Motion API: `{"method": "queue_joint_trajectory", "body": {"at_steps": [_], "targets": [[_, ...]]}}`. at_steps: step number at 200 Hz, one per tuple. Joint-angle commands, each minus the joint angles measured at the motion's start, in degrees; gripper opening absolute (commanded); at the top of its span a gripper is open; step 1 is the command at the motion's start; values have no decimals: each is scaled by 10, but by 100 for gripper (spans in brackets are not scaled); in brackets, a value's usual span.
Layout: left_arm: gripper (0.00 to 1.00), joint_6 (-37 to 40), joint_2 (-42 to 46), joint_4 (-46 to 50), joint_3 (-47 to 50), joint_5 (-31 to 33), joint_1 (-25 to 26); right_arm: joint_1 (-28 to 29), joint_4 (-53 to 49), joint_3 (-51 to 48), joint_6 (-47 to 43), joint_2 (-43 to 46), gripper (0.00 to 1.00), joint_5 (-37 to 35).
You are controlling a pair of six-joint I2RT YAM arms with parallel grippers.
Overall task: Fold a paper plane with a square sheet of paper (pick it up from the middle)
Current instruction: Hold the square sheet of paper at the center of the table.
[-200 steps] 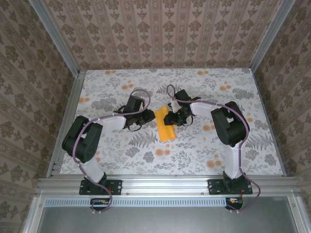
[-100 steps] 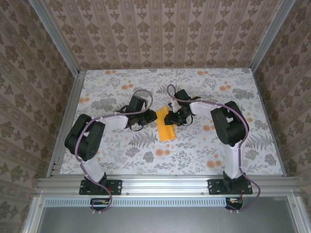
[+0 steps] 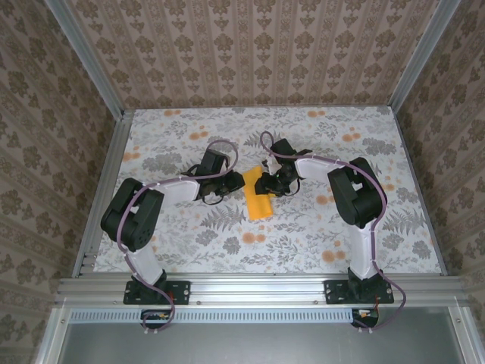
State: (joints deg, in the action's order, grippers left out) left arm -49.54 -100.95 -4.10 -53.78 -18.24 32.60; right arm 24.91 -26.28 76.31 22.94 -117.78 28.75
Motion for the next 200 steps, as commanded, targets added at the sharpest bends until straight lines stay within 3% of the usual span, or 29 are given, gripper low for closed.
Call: {"method": "queue_joint_trajectory", "body": {"at_steps": [1,200], "targets": [[25,-3,-10,7,-18,-7,3,1,-37,-24,9,-67,41,-112],[24,-10,-32,1,-34,-16,15,3,-41,-22,27,-85,39,-144]]}}
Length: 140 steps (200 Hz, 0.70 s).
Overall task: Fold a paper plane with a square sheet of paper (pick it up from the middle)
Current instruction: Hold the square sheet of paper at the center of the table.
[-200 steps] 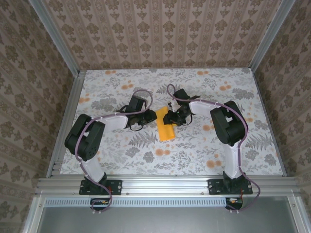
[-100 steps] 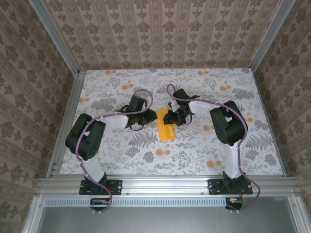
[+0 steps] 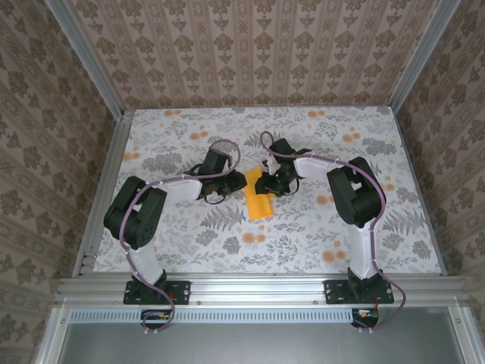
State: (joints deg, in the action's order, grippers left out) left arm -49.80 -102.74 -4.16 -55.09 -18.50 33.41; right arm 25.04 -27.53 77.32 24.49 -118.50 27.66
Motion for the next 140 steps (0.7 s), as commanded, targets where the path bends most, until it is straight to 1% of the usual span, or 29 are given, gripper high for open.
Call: {"method": "queue_joint_trajectory", "body": {"at_steps": [1,16,140], "targets": [[24,-7,-14,2,-21,-13,7,2,-29,-32,12,-78,39,-133],[24,-7,-20,2,-25,-16,9,2,-45,-30,15,-81,39,-137],[19,-9,-48,4,-39,-28,14,3,-47,-28,18,-91,39,-142]]}}
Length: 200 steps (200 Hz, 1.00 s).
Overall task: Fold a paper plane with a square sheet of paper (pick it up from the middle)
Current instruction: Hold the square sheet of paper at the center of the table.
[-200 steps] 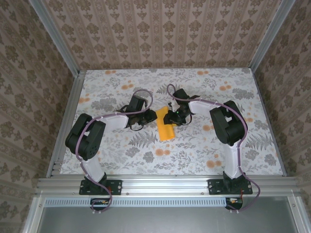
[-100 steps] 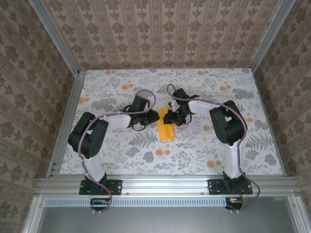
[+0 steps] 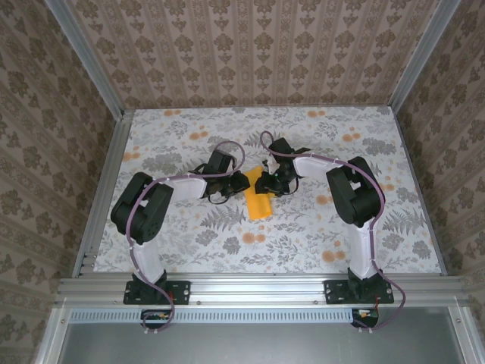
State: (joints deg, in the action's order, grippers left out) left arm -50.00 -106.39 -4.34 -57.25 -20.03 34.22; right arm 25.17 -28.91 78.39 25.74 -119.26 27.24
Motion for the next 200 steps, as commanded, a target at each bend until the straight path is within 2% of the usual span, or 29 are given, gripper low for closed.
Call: {"method": "queue_joint_trajectory", "body": {"at_steps": [1,149,175,200], "targets": [[19,-7,-12,7,-17,-13,6,1,-33,-39,5,-83,39,-138],[17,4,-58,115,-63,-2,11,1,-30,-41,7,-78,39,-131],[17,7,-65,135,-67,5,11,1,-26,-43,9,-59,39,-120],[16,12,-71,149,-66,9,10,0,-22,-50,12,-17,44,-101]]}}
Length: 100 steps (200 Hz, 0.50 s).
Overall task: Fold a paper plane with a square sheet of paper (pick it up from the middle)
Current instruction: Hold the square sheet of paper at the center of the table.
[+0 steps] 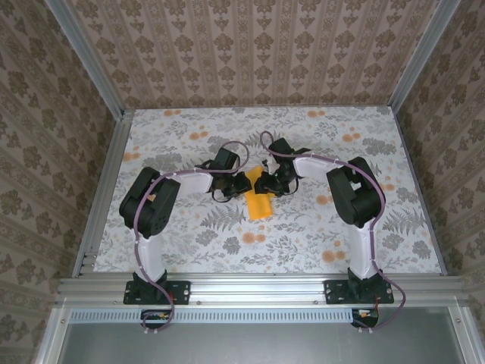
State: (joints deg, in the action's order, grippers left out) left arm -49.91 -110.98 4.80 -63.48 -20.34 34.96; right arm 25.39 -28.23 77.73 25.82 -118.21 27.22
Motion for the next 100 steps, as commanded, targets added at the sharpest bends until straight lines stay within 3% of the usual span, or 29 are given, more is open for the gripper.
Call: {"method": "queue_joint_trajectory", "body": {"at_steps": [1,70,100], "targets": [[16,11,-25,59,-5,13,3,-2,-28,-45,11,-25,44,-101],[15,19,-36,61,-6,3,3,-23,-16,-67,8,110,53,-81],[14,22,-40,64,-10,1,3,-22,14,-67,-1,126,44,-8]]}}
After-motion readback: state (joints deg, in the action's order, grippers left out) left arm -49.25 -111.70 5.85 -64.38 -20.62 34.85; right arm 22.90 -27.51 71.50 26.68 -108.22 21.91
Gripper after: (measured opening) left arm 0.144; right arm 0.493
